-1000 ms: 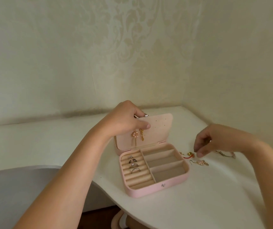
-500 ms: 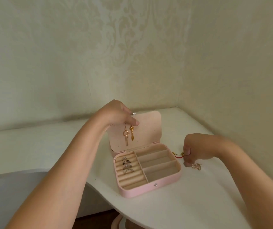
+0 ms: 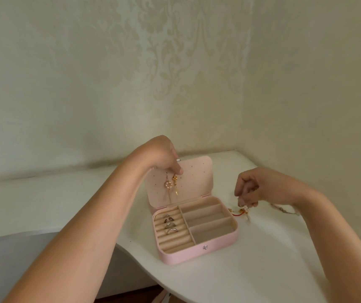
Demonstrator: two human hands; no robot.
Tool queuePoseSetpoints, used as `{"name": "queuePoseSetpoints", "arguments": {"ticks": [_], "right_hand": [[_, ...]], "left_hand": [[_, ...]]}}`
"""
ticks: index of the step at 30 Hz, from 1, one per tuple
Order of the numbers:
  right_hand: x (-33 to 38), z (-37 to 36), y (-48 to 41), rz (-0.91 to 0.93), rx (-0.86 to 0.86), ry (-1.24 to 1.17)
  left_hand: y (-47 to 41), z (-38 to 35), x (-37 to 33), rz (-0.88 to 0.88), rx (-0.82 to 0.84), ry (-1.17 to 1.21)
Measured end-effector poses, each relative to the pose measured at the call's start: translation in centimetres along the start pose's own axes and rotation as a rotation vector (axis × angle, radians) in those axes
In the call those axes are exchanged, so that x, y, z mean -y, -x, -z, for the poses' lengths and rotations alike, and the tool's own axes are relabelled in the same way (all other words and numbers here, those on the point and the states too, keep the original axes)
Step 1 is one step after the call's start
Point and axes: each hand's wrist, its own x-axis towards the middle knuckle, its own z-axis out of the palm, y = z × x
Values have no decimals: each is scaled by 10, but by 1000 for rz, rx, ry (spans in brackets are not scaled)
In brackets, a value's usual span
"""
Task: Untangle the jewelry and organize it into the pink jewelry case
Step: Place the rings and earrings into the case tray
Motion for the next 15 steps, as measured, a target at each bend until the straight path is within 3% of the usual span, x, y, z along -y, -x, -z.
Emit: {"name": "queuePoseSetpoints", "arguments": {"ticks": [9, 15], "right_hand": [[3, 1, -5, 53, -211, -147], [4, 0, -5, 41, -237, -226]], "left_hand": [[-2, -2, 0, 41, 10, 65], [-4, -2, 7, 97, -8, 182]]}}
